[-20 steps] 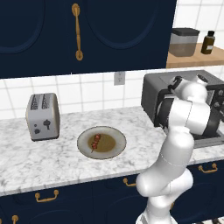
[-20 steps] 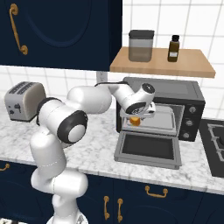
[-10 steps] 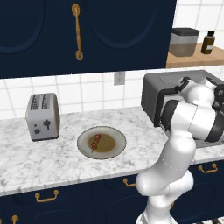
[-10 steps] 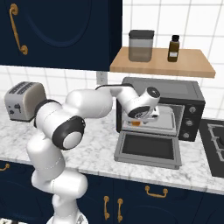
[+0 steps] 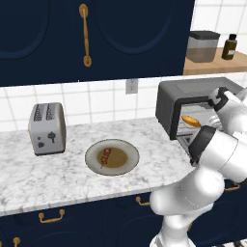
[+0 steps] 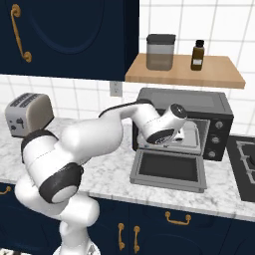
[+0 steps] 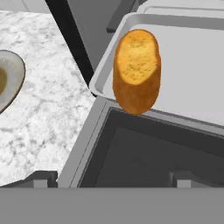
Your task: Pick up the kebab skewer and baguette bread, and place them inside the toaster oven. Close the toaster oven door and start by setting the timer.
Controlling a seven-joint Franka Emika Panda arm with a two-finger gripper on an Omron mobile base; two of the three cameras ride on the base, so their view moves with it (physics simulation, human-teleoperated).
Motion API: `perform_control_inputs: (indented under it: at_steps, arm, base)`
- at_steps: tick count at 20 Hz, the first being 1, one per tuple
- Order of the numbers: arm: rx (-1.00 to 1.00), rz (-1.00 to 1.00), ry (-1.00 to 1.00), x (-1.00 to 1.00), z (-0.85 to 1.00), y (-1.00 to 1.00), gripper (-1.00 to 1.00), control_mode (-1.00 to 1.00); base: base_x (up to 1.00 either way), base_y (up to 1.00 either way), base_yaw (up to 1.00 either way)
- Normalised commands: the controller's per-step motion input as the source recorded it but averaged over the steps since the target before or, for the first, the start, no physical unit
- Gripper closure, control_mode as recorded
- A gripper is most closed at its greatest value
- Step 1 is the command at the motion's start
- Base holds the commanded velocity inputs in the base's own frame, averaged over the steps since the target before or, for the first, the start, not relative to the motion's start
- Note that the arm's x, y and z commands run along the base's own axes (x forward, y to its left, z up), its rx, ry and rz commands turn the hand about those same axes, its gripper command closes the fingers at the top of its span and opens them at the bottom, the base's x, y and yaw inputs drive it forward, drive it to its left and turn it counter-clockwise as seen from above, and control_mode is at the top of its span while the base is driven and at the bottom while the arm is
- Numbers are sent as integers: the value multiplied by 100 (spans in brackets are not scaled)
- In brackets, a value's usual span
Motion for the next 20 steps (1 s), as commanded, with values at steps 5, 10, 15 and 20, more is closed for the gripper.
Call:
perform_control_inputs:
  at_steps: [5, 10, 15, 20]
  arm:
    - [-2, -13, 8, -91, 20, 72, -100, -100]
    - [0, -25, 12, -49, 20, 100, -100, -100]
    - [0, -33, 7, -47, 2, 100, -100, -100]
    - [2, -37, 11, -9, 0, 100, -100, -100]
  base:
    - [0, 0, 0]
    - [0, 0, 0]
    - [0, 0, 0]
    - [0, 0, 0]
